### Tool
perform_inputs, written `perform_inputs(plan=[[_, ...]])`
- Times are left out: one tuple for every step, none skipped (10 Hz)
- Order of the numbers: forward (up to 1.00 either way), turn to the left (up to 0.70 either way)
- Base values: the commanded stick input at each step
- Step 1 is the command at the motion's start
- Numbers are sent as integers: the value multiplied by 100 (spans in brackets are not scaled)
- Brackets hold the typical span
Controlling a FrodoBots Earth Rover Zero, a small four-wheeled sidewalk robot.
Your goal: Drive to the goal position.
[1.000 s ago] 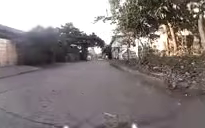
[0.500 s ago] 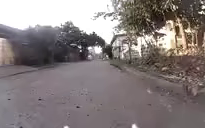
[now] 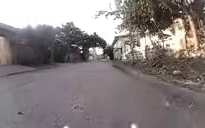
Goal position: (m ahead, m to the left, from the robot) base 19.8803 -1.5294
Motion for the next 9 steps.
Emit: perform_inputs(plan=[[100, 0], [100, 0], [100, 0], [100, 0], [100, 0], [100, 0], [100, 0], [100, 0], [100, 0]])
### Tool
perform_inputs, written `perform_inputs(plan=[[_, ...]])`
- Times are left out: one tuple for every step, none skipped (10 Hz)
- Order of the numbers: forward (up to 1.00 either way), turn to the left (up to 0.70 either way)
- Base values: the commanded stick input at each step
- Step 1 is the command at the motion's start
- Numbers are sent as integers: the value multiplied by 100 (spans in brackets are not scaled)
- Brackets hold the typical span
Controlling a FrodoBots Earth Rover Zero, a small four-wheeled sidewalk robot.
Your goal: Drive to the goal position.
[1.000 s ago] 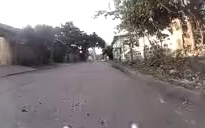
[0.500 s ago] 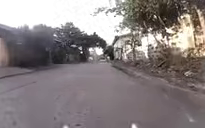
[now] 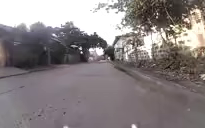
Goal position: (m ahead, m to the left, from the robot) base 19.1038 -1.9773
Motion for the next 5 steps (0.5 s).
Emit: perform_inputs(plan=[[100, 0], [100, 0], [100, 0], [100, 0], [100, 0]])
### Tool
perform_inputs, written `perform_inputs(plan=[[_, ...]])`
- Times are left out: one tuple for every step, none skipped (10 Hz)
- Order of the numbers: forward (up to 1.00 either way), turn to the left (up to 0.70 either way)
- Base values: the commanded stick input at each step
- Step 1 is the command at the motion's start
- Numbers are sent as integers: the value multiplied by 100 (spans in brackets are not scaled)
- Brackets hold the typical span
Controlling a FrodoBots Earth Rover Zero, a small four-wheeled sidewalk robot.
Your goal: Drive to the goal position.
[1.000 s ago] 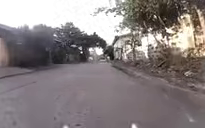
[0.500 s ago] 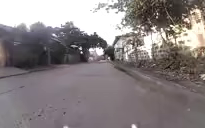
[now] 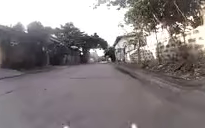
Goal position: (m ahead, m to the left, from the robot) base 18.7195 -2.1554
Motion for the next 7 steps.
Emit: perform_inputs(plan=[[100, 0], [100, 0], [100, 0], [100, 0], [100, 0], [100, 0], [100, 0]])
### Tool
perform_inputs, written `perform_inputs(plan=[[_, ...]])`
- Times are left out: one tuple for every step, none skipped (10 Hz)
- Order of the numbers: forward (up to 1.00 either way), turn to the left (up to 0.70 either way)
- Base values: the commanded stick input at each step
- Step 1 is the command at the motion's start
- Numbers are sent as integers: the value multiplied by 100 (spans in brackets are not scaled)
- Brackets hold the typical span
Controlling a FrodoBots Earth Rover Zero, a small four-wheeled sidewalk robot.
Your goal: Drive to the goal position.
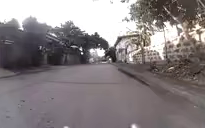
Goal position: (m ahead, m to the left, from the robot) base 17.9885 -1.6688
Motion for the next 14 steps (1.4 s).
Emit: perform_inputs(plan=[[100, -11], [100, -29], [100, -31], [100, 0], [100, 0], [100, 0], [100, 0], [100, 0], [100, 0], [100, 0], [100, 0], [100, 0], [100, 0], [100, 0]])
